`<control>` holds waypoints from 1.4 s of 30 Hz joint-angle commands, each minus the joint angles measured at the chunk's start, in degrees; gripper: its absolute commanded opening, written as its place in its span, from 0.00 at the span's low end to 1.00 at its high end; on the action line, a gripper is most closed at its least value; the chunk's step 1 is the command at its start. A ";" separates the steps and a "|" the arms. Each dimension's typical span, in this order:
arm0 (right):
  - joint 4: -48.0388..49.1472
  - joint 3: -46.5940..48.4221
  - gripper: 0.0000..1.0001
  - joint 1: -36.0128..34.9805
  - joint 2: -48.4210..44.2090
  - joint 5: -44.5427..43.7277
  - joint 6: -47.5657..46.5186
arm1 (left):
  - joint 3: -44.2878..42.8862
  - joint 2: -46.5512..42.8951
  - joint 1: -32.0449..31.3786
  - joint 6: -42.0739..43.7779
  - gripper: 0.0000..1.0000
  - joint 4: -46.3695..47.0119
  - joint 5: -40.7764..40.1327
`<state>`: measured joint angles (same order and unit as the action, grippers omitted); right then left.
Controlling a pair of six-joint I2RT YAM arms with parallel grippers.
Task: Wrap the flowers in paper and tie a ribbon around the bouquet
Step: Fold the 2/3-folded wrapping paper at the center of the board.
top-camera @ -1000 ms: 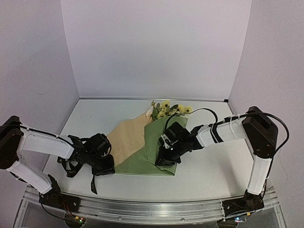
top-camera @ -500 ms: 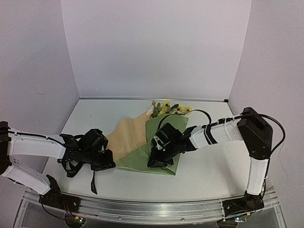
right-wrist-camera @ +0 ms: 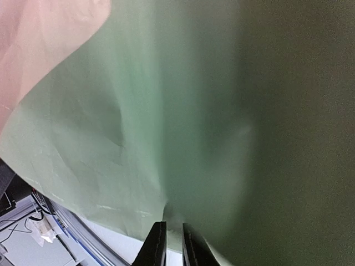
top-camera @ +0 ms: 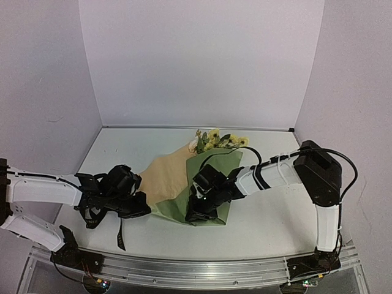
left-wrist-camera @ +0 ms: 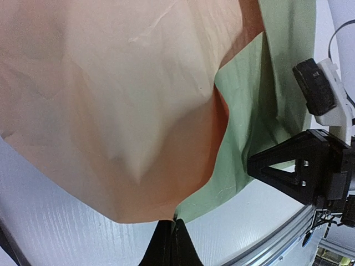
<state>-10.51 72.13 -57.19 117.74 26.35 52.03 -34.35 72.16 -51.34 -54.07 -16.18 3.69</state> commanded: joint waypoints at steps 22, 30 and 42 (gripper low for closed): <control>-15.61 8.22 0.07 -3.11 4.04 -4.97 -5.91 | -8.13 -1.09 -4.96 17.33 0.00 10.11 2.66; -16.78 10.45 0.09 -3.25 3.30 -3.60 -6.88 | -9.87 3.03 -6.92 19.51 0.00 10.52 3.00; -19.89 13.55 0.14 -1.94 -5.79 3.51 -12.70 | -8.58 1.95 -6.93 21.59 0.00 9.07 0.87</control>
<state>-28.07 83.12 -59.71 119.01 27.16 42.27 -42.15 75.05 -58.19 -34.36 -7.49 5.30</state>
